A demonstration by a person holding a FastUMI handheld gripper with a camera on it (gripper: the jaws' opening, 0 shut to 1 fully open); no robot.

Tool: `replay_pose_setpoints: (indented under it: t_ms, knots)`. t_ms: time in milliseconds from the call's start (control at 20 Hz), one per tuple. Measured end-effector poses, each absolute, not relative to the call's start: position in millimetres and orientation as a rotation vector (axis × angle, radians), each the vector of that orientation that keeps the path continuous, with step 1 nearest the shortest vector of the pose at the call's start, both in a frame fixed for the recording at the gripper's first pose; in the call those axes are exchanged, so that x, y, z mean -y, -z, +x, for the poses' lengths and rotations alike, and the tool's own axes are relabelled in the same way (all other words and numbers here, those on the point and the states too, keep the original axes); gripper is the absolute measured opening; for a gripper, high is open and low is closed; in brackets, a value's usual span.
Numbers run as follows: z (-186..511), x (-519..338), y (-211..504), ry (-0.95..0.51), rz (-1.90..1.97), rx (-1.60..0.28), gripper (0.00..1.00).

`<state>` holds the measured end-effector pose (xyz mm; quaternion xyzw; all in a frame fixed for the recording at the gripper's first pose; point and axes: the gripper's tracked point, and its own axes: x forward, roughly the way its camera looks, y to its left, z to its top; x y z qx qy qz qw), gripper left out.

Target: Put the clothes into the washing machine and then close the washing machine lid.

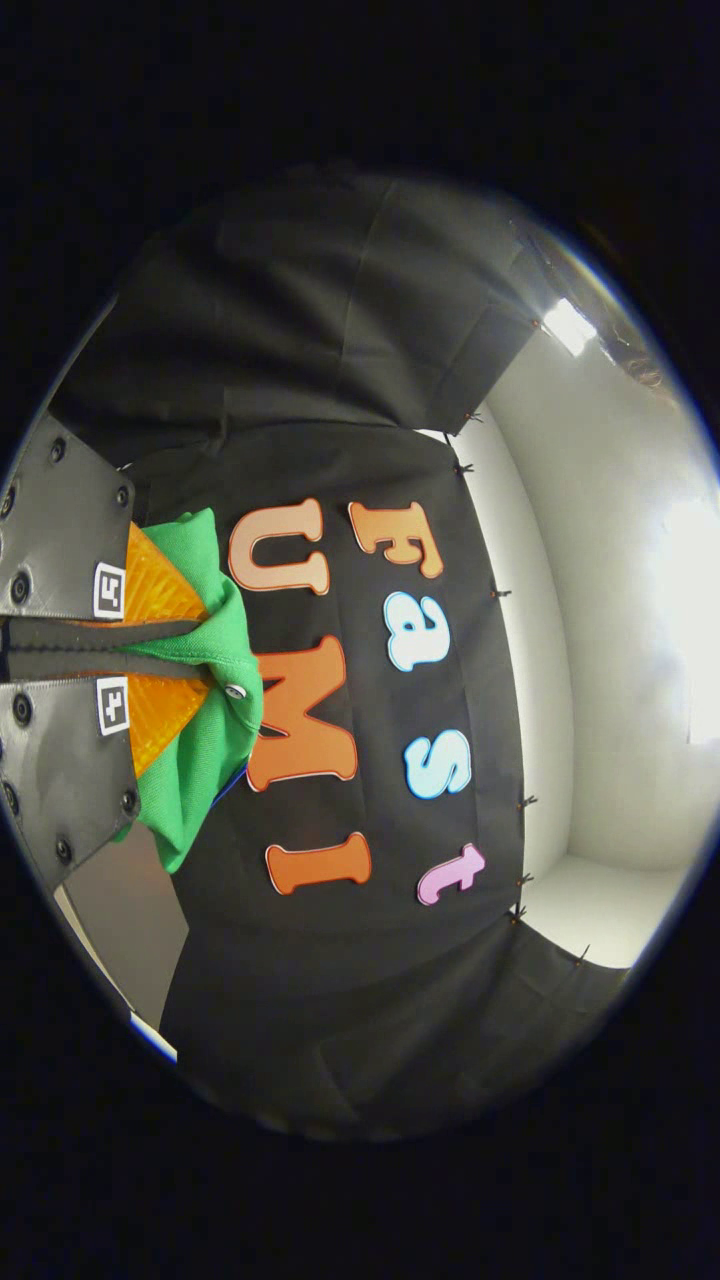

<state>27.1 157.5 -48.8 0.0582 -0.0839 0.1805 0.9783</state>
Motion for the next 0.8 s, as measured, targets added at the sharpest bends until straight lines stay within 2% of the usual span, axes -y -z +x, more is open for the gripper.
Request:
replay_pose_setpoints:
  t_ms: [450,800]
  knots:
    - [82,-325,118,-0.464,0.101,0.033,0.08]
    - [140,-390,255,-0.419,0.069,-0.203,0.08]
